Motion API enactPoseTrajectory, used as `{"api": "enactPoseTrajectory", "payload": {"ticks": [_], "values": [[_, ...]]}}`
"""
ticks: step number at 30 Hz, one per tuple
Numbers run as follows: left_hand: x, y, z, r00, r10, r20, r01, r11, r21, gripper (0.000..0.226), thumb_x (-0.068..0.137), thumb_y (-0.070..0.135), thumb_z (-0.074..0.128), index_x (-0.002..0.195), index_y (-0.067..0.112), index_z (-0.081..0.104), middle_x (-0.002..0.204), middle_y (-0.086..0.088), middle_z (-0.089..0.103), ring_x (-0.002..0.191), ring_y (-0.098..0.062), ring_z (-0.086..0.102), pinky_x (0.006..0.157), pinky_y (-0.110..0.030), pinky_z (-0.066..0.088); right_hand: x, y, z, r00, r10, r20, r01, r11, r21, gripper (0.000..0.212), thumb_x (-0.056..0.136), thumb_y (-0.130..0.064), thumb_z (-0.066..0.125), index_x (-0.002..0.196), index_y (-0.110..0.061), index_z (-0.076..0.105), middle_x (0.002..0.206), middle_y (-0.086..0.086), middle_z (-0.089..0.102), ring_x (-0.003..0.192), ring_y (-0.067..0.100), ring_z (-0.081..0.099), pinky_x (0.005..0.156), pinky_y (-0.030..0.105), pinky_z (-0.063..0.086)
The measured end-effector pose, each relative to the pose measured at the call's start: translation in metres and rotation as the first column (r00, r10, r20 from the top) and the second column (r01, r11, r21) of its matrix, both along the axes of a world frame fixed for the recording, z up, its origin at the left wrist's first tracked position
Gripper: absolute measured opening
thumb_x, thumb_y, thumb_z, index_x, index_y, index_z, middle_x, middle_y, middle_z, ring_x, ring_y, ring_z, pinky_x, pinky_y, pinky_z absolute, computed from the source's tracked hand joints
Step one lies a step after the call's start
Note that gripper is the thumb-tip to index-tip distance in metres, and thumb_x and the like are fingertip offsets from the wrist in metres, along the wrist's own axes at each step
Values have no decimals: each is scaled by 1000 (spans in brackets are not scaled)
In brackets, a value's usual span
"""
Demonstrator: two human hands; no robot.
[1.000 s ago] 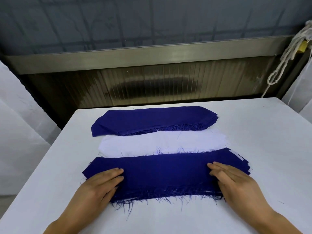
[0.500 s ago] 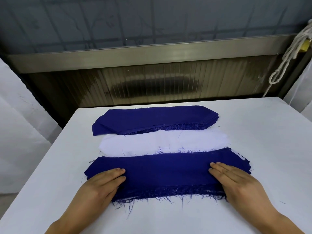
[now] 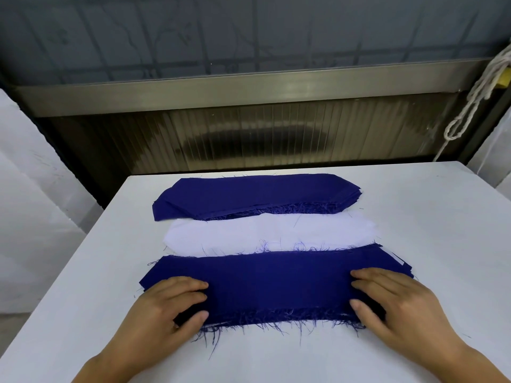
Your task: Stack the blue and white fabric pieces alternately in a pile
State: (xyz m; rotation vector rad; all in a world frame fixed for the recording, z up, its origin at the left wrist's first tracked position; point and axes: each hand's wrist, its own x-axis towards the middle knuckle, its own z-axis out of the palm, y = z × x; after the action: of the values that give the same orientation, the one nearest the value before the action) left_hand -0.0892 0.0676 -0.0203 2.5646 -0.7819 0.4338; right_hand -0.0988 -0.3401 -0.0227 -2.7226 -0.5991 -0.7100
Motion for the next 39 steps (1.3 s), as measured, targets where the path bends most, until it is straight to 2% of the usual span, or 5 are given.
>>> {"api": "enactPoseTrajectory", "payload": {"ticks": [10,22,26,31,39], "values": [[49,-72,17,981,51,-185,-48,999,19,20,95,41,54,88,29,68,85,23,58,79,3,54,69,-17,45,47,77,23,982,67,-177,-58,997,57,36,96,-48,39,93,-26,67,86,-14,59,69,7,57,59,24,49],[84,-31,-3,883,466,-65,-444,871,211,23,91,34,58,70,24,56,72,13,52,69,-6,48,51,-22,38,88,23,5,879,-303,-368,260,952,-162,17,95,-44,45,84,-34,53,84,-14,58,68,8,57,49,21,32],[99,-44,1,927,365,-85,-346,922,176,6,90,24,64,93,21,68,97,12,62,91,-11,56,69,-20,40,112,30,11,870,-248,-426,231,969,-91,5,92,-31,53,94,-29,57,94,-14,58,77,8,54,60,23,39],[117,-73,1,942,193,-276,-184,981,60,38,94,36,59,131,28,59,141,18,47,130,-2,41,103,-15,30,134,51,11,845,-53,-532,133,985,114,18,89,-32,62,106,-25,59,104,-10,51,93,8,53,81,24,46],[125,-70,-10,930,197,-312,-170,979,112,47,91,52,56,134,33,55,147,20,42,135,0,34,110,-21,27,143,50,7,814,3,-582,141,969,204,6,92,-27,60,87,-23,60,92,-7,55,81,8,55,75,24,48]]}}
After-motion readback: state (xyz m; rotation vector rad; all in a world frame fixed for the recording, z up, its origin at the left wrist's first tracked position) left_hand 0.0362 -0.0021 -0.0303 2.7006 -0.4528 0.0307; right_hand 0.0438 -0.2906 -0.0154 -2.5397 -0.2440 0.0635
